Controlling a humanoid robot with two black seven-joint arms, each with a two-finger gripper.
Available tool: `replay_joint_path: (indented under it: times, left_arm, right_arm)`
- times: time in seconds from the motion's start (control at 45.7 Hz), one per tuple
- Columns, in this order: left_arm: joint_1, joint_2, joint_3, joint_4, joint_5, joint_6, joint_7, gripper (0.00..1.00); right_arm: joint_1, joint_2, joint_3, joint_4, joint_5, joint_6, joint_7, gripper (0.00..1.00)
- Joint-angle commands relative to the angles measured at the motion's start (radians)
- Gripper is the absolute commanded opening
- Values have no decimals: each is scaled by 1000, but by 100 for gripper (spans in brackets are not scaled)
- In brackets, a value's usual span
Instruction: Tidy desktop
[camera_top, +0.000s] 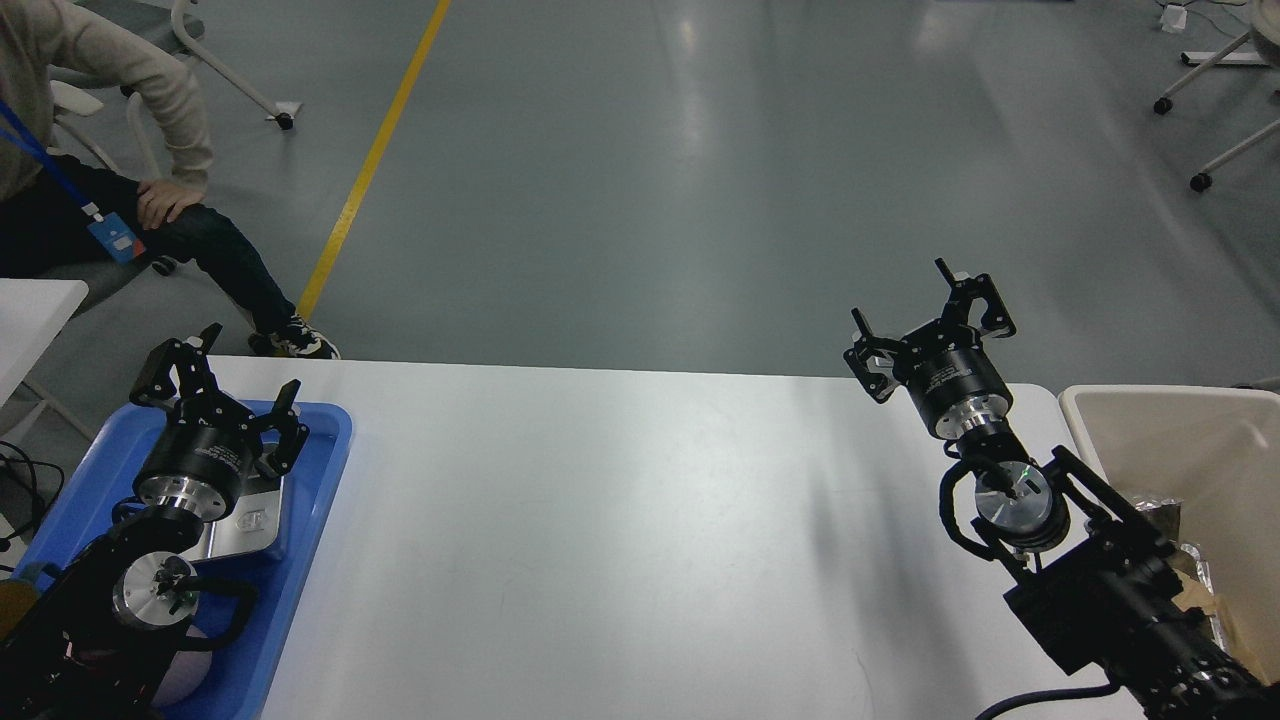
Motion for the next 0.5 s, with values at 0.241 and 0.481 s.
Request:
replay_joint_path:
  times: [0.241, 0.481]
  left_arm:
    - [44, 0, -69, -49, 0, -37, -18, 96]
    - [103, 31, -125, -175, 0, -37, -15, 96]
  right_arm:
    - [-113, 1, 81, 32, 0, 76, 0, 100]
    - [-147, -2, 159, 64, 0, 80, 0, 100]
